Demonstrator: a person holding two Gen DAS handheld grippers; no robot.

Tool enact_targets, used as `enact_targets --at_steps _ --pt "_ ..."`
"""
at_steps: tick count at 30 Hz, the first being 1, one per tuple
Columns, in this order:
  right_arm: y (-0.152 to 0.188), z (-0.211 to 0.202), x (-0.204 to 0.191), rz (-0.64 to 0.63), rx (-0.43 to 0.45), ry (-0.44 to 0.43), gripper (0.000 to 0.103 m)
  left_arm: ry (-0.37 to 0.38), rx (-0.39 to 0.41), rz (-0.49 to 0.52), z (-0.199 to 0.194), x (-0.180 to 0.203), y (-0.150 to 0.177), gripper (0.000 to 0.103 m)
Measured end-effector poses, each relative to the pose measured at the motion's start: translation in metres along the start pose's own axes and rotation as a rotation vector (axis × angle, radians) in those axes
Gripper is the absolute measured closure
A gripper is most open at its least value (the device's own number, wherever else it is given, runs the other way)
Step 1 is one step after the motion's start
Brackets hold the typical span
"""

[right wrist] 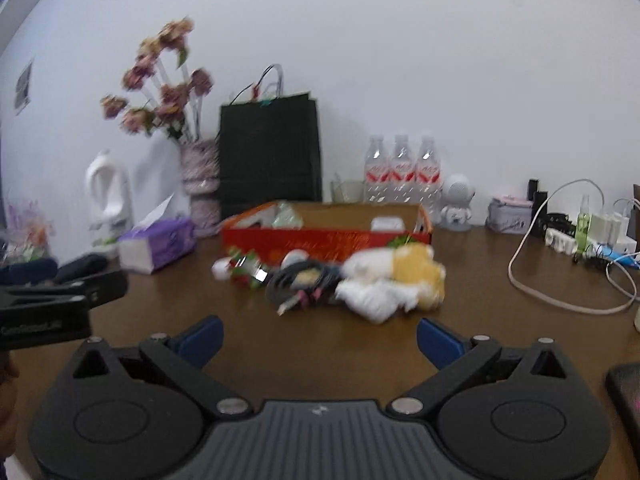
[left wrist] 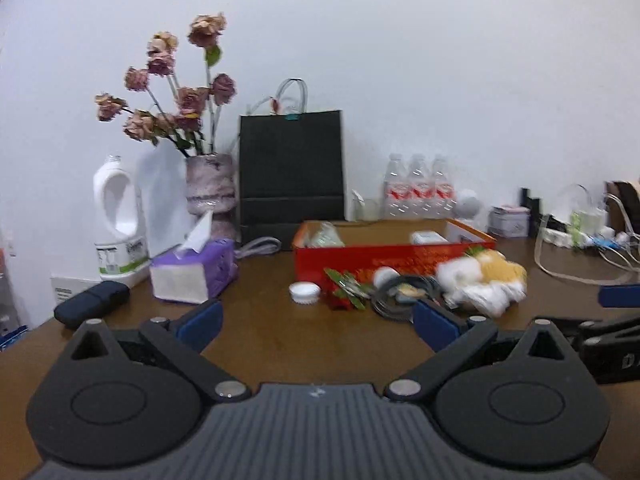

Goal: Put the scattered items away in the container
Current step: 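Open both tools to release the tissue pack and pouch into the box, then grasp the coiled black cable with the right tool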

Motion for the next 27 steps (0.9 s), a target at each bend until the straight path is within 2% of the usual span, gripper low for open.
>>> enact_targets --at_steps 4,11,15,20,23,27 --pt "0.005 -0.009 -0.005 -0.044 0.01 -0.008 0.0 -0.004 -0.054 0.018 0.001 0.005 0.018 0.0" --pt "0.001 -0.009 -0.004 0.003 0.036 0.002 0.0 -0.033 -0.077 0.023 0.005 -0.001 0.025 0.0" --pt "0.008 0.003 -0.01 -0.014 -0.033 -0.044 0.0 -0.053 -0.089 0.0 0.012 -0.007 0.026 0.0" --pt "0.011 0.019 -0.007 -0.026 -0.076 -0.047 0.0 -0.056 -0.097 -0.005 0.025 -0.012 0.022 0.0" --pt "0.007 0.037 -0.006 -0.045 -0.134 -0.072 0.0 -0.042 -0.102 0.006 0.041 -0.016 0.013 0.0" --pt "-0.007 0.065 -0.001 -0.059 -0.158 -0.056 0.0 -0.03 -0.115 0.019 0.077 -0.023 -0.004 0.0"
Point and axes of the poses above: each gripper's, at about its wrist camera, not at the fingertips, and z roughly the way its jaws point, x to its right, y to its underside, the point moved 6 cm from there along z, roughly the way its jaws point, and after that the axes turned 6 degrees about y, right-handed, at the moved point
